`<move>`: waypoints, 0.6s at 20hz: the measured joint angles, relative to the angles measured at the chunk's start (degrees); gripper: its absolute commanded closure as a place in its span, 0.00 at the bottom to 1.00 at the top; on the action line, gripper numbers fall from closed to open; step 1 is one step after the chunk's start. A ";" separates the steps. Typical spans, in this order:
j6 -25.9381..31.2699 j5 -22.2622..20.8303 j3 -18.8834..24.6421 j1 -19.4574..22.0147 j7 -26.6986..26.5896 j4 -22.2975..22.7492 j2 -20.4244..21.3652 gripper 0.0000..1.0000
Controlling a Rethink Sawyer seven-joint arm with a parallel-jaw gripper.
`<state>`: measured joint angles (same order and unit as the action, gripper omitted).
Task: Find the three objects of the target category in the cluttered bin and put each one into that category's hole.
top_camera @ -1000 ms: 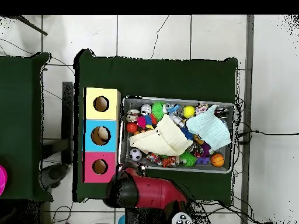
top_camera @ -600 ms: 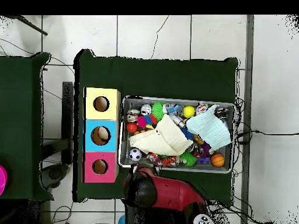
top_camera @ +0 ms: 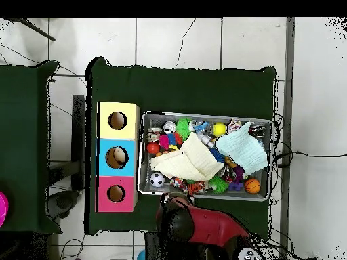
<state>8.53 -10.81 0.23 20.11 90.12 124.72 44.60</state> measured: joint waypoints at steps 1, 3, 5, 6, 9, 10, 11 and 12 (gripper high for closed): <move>0.01 0.00 0.00 -0.10 0.00 -0.12 -0.24 0.00; 0.02 -0.01 0.03 -0.23 0.00 -0.47 -0.70 0.00; 0.02 -0.01 0.11 -0.22 0.00 -1.00 -1.07 0.00; 0.02 -0.01 0.14 -0.18 0.00 -1.38 -1.28 0.00; 0.02 0.00 0.38 0.09 0.00 -2.28 -1.67 0.00; 0.02 -0.01 0.49 0.24 0.00 -2.53 -1.80 0.00; 0.07 -0.01 0.63 0.41 0.00 -2.76 -1.89 0.00; 0.12 -0.01 0.81 0.64 0.00 -2.96 -1.99 0.00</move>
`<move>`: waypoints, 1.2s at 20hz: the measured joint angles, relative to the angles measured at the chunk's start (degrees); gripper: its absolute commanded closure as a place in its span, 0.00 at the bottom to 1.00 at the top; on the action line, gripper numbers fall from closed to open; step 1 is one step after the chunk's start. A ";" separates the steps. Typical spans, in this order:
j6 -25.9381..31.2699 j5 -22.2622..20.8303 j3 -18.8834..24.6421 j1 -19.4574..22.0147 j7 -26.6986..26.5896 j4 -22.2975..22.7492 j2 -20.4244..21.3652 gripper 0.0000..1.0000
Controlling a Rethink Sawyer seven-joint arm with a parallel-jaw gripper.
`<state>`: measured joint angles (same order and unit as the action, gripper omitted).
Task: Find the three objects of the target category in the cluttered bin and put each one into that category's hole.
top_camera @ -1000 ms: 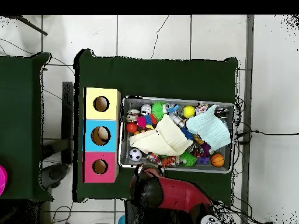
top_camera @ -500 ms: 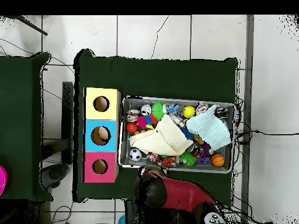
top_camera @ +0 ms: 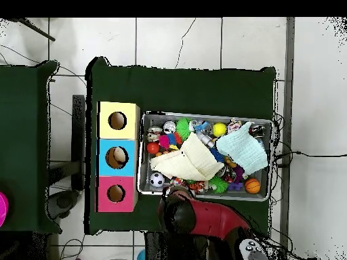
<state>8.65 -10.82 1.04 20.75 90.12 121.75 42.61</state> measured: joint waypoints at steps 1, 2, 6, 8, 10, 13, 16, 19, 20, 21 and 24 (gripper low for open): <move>0.00 0.00 0.15 0.16 0.00 -0.10 -0.05 0.00; 0.02 -0.02 0.45 0.45 0.00 -0.24 -0.08 0.00; 0.59 -0.58 1.61 1.43 0.00 -0.41 -0.07 0.00; 1.01 -1.02 2.08 1.94 0.00 -0.41 -0.06 0.00; 1.45 -1.95 2.70 2.67 0.00 -0.41 -0.02 0.00; 1.58 -3.81 3.67 4.00 0.00 -0.42 -0.02 0.00; 1.58 -5.31 4.47 5.13 0.00 -0.43 -0.22 0.00; 1.58 -6.25 4.75 5.40 0.00 -0.97 -1.31 0.00; 1.59 -6.37 4.75 5.37 0.00 -1.18 -1.56 0.00; 1.59 -6.48 4.74 5.35 0.00 -1.40 -1.80 0.00; 1.58 -6.99 4.75 5.30 0.00 -4.24 -4.31 0.00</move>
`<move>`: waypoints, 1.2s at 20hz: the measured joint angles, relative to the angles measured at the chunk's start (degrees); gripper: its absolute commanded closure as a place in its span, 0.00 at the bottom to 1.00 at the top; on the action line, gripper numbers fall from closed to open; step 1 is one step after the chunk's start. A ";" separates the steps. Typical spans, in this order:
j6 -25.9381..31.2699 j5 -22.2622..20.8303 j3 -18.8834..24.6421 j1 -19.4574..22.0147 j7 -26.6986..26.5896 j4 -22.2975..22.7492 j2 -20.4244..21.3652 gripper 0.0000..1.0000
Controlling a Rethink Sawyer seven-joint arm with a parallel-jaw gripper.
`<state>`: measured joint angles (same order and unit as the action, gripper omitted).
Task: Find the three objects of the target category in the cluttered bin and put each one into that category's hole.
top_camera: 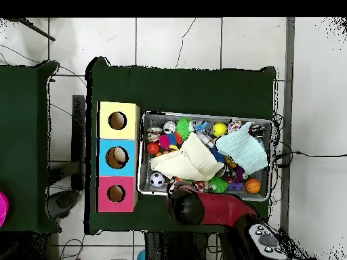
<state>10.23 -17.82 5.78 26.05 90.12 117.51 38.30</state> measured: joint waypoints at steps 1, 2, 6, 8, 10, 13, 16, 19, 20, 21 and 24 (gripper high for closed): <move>0.00 0.00 0.00 -0.01 0.00 -0.46 -0.35 0.00; 0.00 0.00 0.00 -0.04 0.00 -1.22 -0.89 0.00; 0.01 0.00 0.02 0.02 0.00 -3.93 -2.62 0.00; 0.01 -0.01 0.02 0.12 0.00 -4.58 -3.02 0.00; 0.20 -0.01 0.13 0.80 0.00 -5.61 -3.55 0.00; 0.87 -0.01 0.36 1.97 0.00 -6.38 -3.72 0.00; 2.05 -0.02 0.52 3.08 0.00 -6.98 -3.72 0.00; 3.79 -0.04 0.72 4.21 0.00 -7.76 -3.74 0.00; 4.32 -0.05 0.78 4.48 0.00 -8.00 -3.75 0.00; 5.38 -0.07 0.93 5.01 0.00 -8.49 -3.74 0.00; 8.39 -0.07 1.59 6.35 0.00 -9.59 -3.71 0.00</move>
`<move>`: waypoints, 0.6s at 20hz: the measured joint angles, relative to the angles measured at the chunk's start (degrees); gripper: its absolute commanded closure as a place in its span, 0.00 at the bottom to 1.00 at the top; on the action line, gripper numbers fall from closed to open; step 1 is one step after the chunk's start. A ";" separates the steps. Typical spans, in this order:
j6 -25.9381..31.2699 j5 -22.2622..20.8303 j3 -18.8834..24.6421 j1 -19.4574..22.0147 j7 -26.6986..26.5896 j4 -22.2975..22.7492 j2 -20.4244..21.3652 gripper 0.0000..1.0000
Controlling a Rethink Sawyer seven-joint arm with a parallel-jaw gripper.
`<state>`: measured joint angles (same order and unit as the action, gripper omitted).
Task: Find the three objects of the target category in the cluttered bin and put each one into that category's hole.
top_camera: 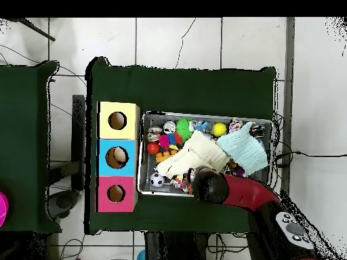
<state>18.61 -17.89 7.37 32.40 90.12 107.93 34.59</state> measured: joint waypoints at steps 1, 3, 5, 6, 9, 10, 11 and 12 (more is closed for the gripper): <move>1.62 -0.01 0.54 0.77 0.00 -0.36 0.09 0.00; 2.95 -0.01 0.97 1.35 0.00 -0.55 0.21 0.00; 4.95 -0.02 1.87 2.34 0.00 -0.74 0.56 0.00; 5.52 -0.02 2.17 2.63 0.00 -0.79 0.68 0.00; 6.82 -0.03 2.86 3.38 0.00 -0.85 1.20 0.00; 7.02 -0.03 3.03 3.58 0.00 -0.85 1.41 0.00; 7.21 -0.03 3.26 3.82 0.00 -0.85 1.68 0.00; 7.28 -0.03 3.39 3.95 0.00 -0.86 1.84 0.00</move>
<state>25.89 -17.92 10.76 36.35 90.12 107.06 36.44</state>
